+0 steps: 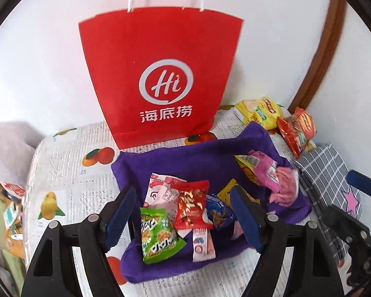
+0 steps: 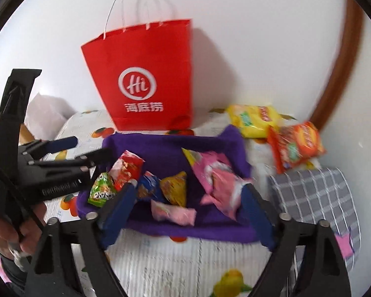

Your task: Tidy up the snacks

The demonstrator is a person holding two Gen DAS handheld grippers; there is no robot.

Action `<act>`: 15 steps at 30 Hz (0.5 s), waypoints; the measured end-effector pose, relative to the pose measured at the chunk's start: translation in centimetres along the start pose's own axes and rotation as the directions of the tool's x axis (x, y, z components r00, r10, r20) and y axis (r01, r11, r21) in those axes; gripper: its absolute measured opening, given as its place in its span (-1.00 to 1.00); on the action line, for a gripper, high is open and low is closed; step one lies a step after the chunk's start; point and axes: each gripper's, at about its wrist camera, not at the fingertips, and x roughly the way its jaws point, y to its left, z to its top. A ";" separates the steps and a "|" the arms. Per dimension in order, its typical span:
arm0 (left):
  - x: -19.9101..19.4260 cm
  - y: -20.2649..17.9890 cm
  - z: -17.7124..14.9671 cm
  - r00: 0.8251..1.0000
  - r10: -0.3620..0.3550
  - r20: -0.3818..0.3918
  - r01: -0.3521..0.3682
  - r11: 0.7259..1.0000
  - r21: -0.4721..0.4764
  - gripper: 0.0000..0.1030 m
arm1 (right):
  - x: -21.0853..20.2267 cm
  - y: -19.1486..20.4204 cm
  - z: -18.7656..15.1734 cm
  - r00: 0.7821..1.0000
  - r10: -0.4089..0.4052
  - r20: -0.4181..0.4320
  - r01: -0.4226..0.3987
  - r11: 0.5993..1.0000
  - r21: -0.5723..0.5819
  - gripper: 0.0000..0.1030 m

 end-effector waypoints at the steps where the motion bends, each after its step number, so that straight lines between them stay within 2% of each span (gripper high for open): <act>1: -0.5 -0.2 -0.2 1.000 -0.003 0.000 0.003 1.000 -0.004 0.53 | -0.7 -0.2 -0.6 1.000 -0.010 0.003 0.010 1.000 0.005 0.78; 5: -4.1 -1.5 -2.4 0.998 -0.070 -0.002 0.070 0.998 -0.003 0.64 | -3.9 -0.7 -3.6 0.997 -0.076 0.006 0.075 0.996 0.043 0.93; 7: -6.1 -2.5 -4.1 0.995 -0.102 0.005 0.102 0.995 0.010 0.77 | -5.6 -0.7 -5.0 0.997 -0.079 0.021 0.078 0.994 0.072 0.94; 11: -10.3 -5.0 -8.1 0.996 -0.070 0.061 0.064 0.993 0.095 0.92 | -8.2 -0.3 -7.5 0.998 -0.051 0.032 0.047 0.993 0.113 0.95; 15: -12.7 -5.4 -11.9 0.997 -0.061 0.045 0.059 0.997 0.056 0.95 | -10.9 0.3 -10.3 0.997 -0.072 0.033 0.067 0.991 0.114 0.95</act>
